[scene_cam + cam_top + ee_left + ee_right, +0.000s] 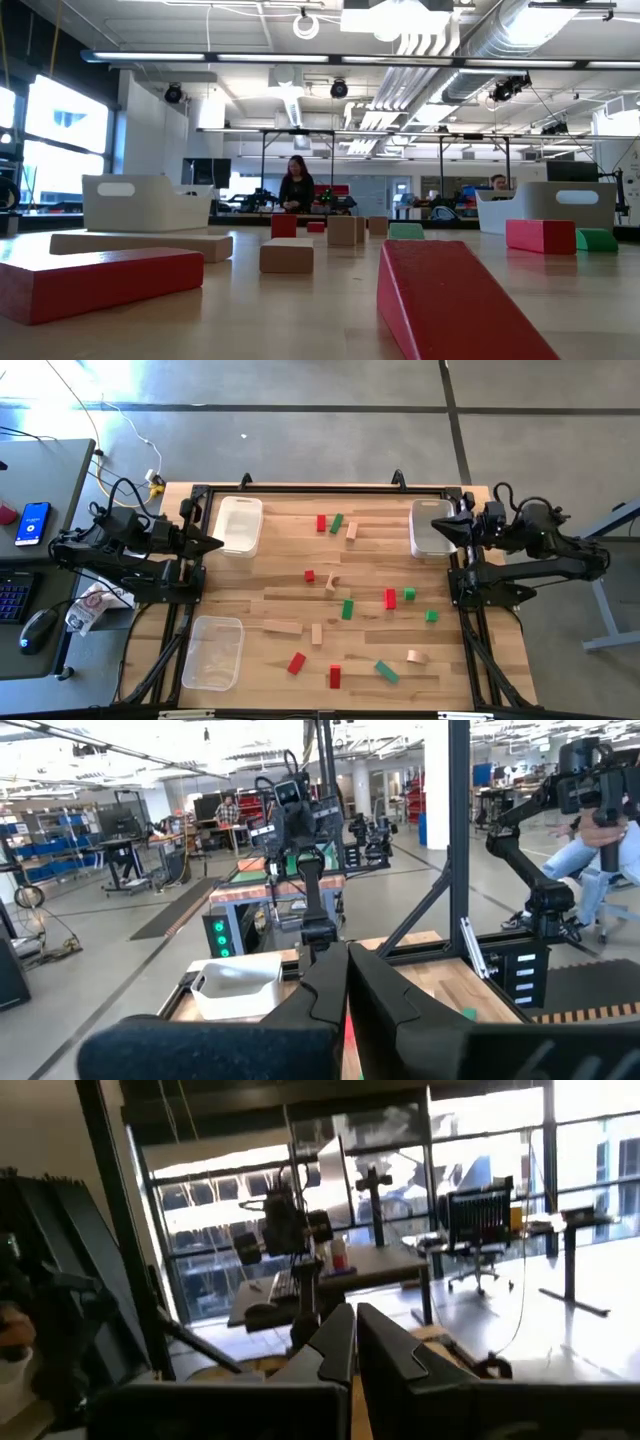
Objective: Sort & place blocks by color
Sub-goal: Put the red block into the gray bin
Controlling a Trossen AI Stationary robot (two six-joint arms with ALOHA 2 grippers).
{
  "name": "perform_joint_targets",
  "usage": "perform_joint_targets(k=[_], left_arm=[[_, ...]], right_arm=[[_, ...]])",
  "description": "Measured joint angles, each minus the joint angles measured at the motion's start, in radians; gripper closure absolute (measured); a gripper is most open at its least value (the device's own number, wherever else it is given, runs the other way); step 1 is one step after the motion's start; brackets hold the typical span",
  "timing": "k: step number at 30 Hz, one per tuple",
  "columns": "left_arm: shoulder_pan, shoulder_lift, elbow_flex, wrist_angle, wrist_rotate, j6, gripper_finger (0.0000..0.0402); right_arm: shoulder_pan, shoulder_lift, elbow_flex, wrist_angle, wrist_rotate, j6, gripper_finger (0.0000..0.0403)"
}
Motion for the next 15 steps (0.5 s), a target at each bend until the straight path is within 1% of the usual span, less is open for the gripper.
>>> perform_joint_targets(k=[4,7,11,15], left_arm=[[0.000,0.000,0.000,0.000,0.000,0.000,0.0401],[0.000,0.000,0.000,-0.001,0.000,0.000,0.0401],[0.000,0.000,0.000,-0.002,-0.015,0.000,0.0401],[0.000,0.000,0.000,-0.006,-0.026,0.000,0.0401]], right_arm=[[0.000,0.030,0.000,0.023,0.060,-0.001,0.0371],[0.000,0.063,0.000,0.022,0.100,0.045,0.0346],[0.000,0.116,0.000,0.003,0.100,0.085,0.0314],[0.000,0.148,0.000,-0.068,0.099,0.214,0.0294]])
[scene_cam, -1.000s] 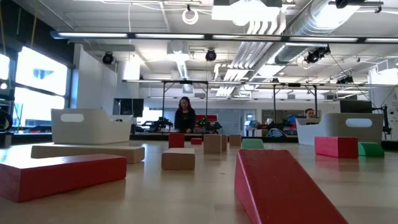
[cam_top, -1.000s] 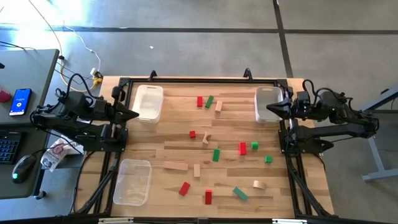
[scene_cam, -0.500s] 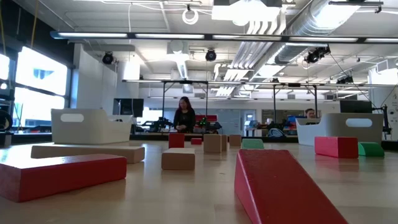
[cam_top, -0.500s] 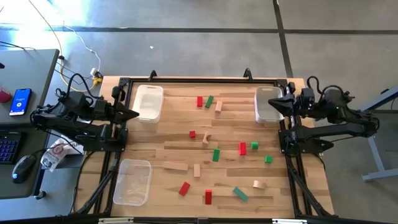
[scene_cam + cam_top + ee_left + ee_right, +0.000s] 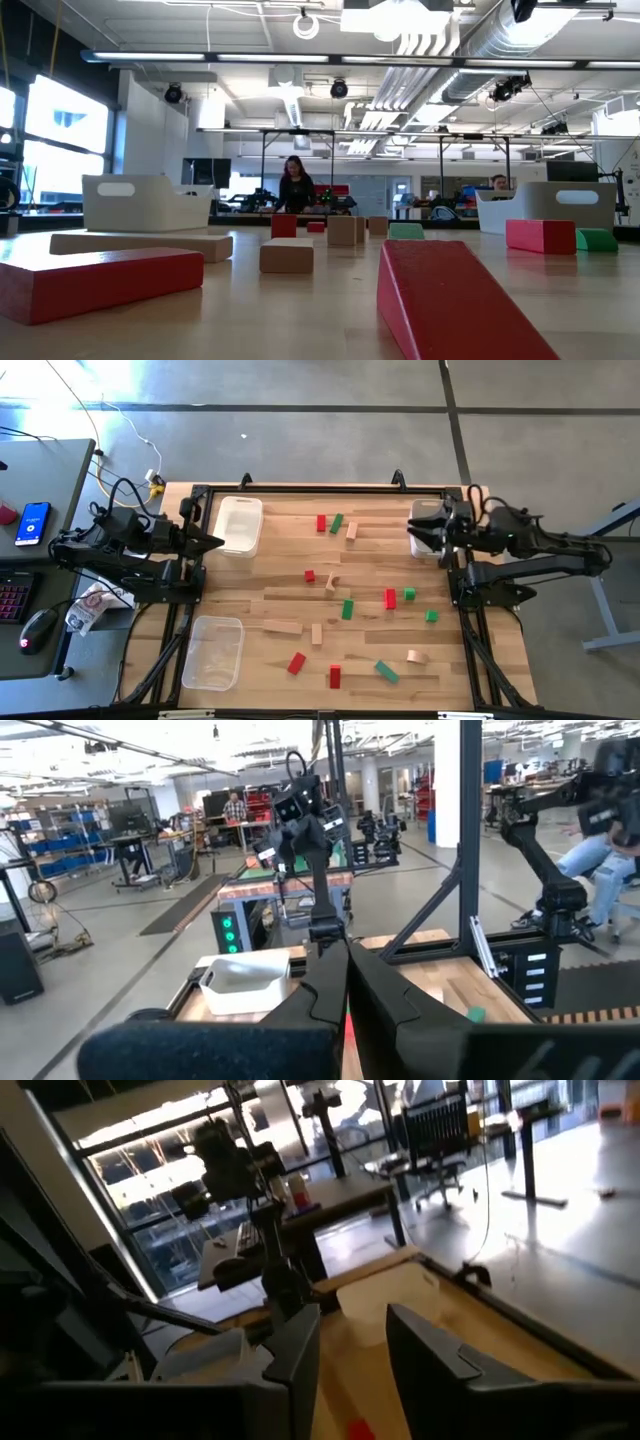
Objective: Sort & place blocks by color
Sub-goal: Put the red block into the gray bin
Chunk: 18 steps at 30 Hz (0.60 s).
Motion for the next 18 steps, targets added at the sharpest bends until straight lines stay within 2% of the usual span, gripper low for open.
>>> perform_joint_targets(k=[5,10,13,18], left_arm=[[0.000,0.000,0.000,-0.001,0.000,-0.019,0.0401],[0.000,0.000,0.000,-0.001,0.000,-0.030,0.0401],[0.000,0.000,0.000,-0.001,0.000,-0.030,0.0401],[0.000,0.000,0.000,0.000,0.000,-0.051,0.0401]], right_arm=[[0.000,0.035,0.000,-0.112,-0.008,0.132,0.0288],[0.000,0.063,0.009,-0.120,-0.027,0.148,0.0288],[0.000,0.102,0.068,-0.164,-0.032,0.132,0.0288],[0.000,0.197,0.202,-0.372,-0.008,0.106,0.0288]])
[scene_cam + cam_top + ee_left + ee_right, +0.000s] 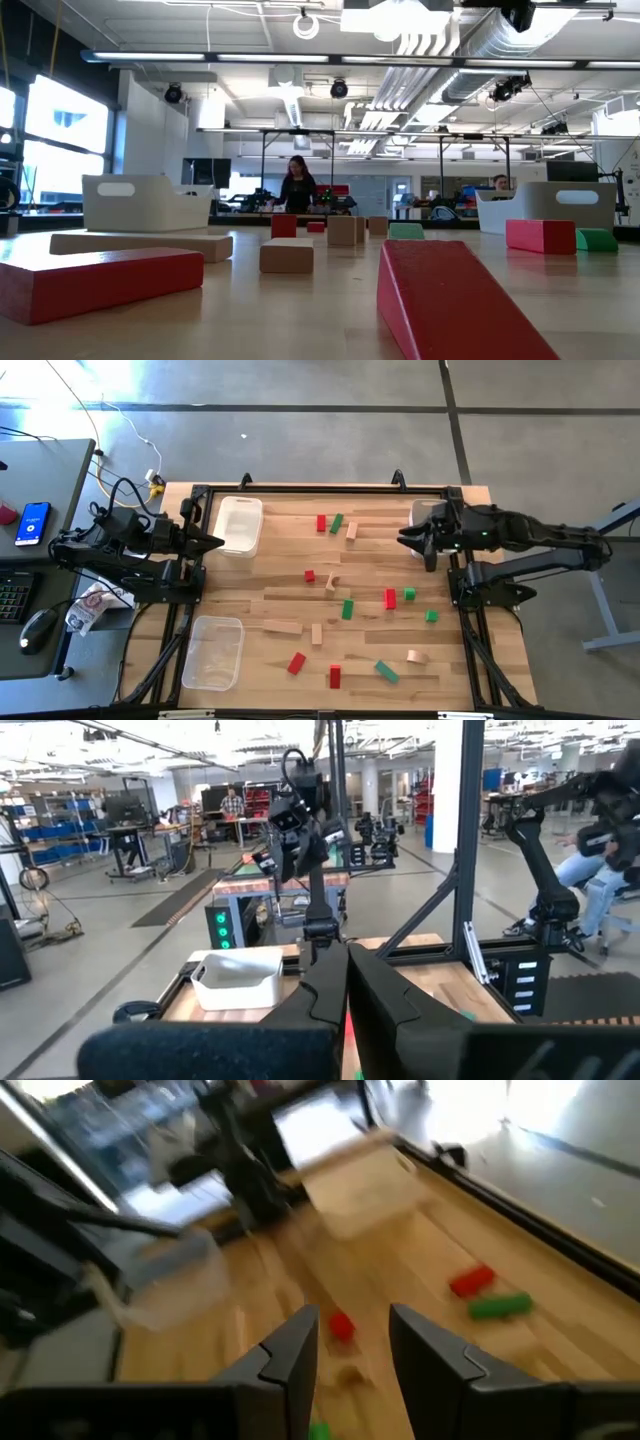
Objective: Sort & place blocks by color
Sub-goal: Put the red block into the gray bin
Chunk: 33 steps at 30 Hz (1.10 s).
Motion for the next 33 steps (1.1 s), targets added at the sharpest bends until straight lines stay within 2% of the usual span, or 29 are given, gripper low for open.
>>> perform_joint_targets(k=[4,9,16,21,33], left_arm=[[0.000,0.000,0.000,-0.008,0.000,-0.002,0.0401],[0.000,0.000,0.000,-0.033,0.000,-0.002,0.0401],[0.000,0.000,0.000,-0.038,0.000,-0.002,0.0401],[0.000,0.000,0.000,-0.041,0.000,-0.002,0.0401],[0.000,0.000,0.000,-0.073,0.000,-0.005,0.0401]], right_arm=[[0.000,0.065,0.046,-0.131,0.027,0.110,0.0288],[0.001,0.124,0.046,-0.222,-0.052,0.286,0.0288],[0.000,0.206,0.046,-0.364,-0.065,0.529,0.0288],[0.005,0.256,0.046,-0.385,-0.117,0.600,0.0288],[0.101,0.382,0.046,-0.390,-0.101,0.770,0.0288]])
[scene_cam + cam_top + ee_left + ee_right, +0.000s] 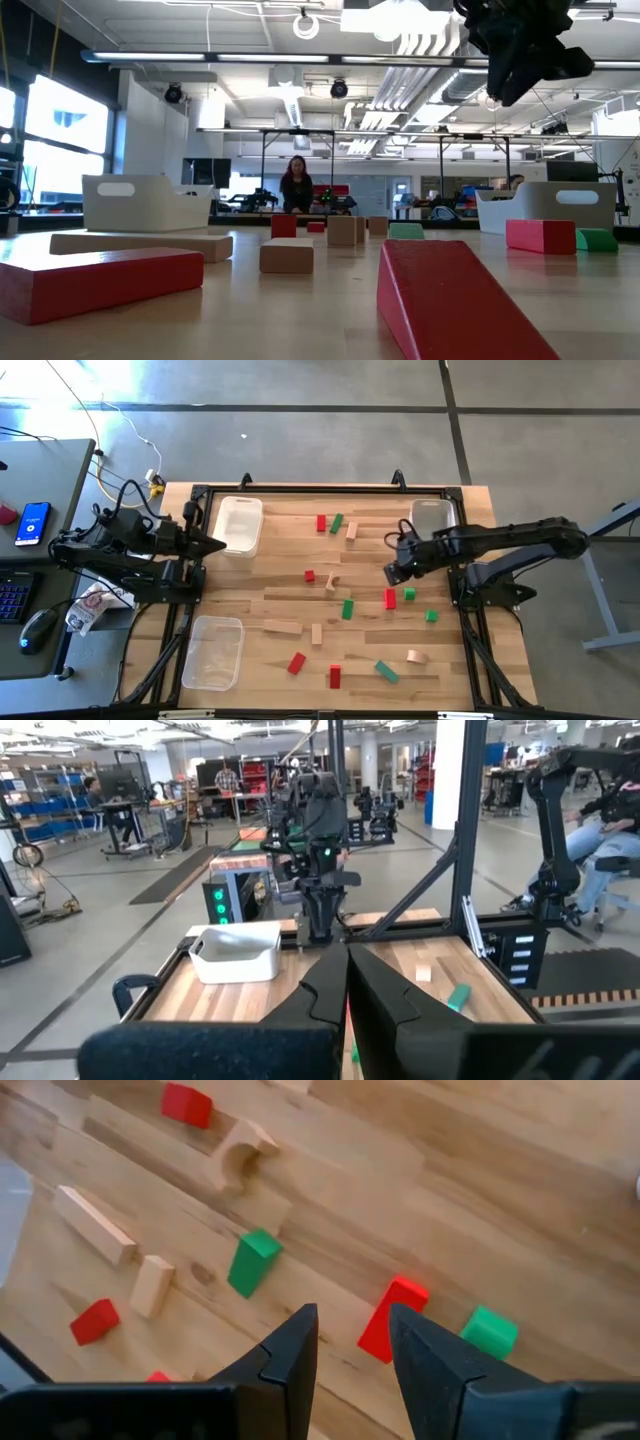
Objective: Sort & place blocks by color
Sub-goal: Put the red block into the gray bin
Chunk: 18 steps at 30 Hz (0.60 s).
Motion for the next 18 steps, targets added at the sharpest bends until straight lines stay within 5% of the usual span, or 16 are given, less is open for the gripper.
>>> perform_joint_targets(k=[18], left_arm=[[0.000,0.000,0.000,-0.074,0.000,-0.067,0.0401]], right_arm=[[0.075,0.200,-0.001,-0.014,-0.018,0.223,0.0280]])
